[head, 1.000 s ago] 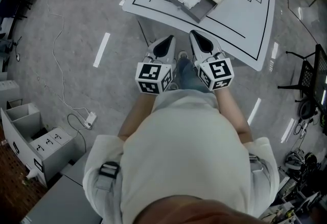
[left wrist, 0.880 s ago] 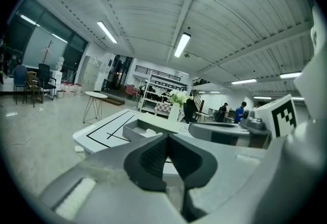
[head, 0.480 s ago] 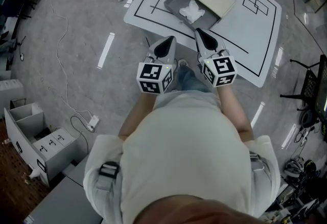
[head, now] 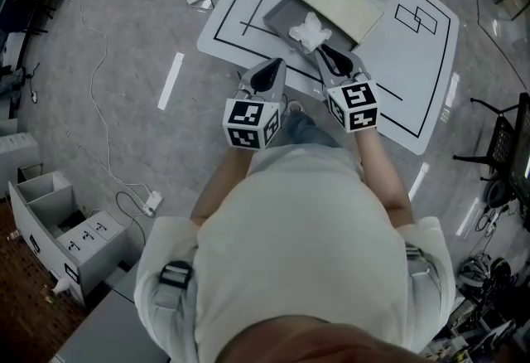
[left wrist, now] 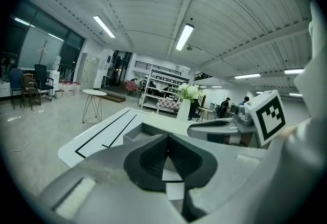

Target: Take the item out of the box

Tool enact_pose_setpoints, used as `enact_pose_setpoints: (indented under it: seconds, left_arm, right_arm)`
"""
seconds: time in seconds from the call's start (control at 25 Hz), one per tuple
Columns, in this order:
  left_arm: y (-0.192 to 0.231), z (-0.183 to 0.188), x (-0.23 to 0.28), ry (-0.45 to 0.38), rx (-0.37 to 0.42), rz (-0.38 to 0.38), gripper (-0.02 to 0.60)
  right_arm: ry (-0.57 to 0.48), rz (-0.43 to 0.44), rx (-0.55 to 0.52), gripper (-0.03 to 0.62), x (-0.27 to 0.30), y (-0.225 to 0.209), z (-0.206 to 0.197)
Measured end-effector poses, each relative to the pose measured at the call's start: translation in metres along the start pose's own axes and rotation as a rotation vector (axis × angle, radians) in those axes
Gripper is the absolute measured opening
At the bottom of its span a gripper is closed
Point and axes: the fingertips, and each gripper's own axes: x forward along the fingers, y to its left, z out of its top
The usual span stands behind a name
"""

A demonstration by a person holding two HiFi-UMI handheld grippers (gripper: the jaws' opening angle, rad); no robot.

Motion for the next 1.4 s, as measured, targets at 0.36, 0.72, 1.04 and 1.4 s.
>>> enact_pose_setpoints:
  seconds: [0.36,0.72,1.04,1.4]
  left_arm:
    - [0.017,0.006,0.020,0.010,-0.011,0.033,0.000]
    - [0.035,0.019,0.033,-0.002,-0.028,0.081,0.000]
    - [0.052,0.027,0.041,-0.007,-0.040,0.125,0.000]
    - [0.064,0.031,0.043,-0.008,-0.054,0.168,0.000]
  right_arm:
    - [0.166,0.094,-0.077,0.147,0.040,-0.014,-0.019]
    - [0.276,0.159,-0.142,0.166,0.076,-0.021,-0.029]
    - [0.415,0.193,-0.171,0.183,0.105,-0.027,-0.057]
    - [0.536,0.251,-0.173,0.156,0.118,-0.026,-0.080]
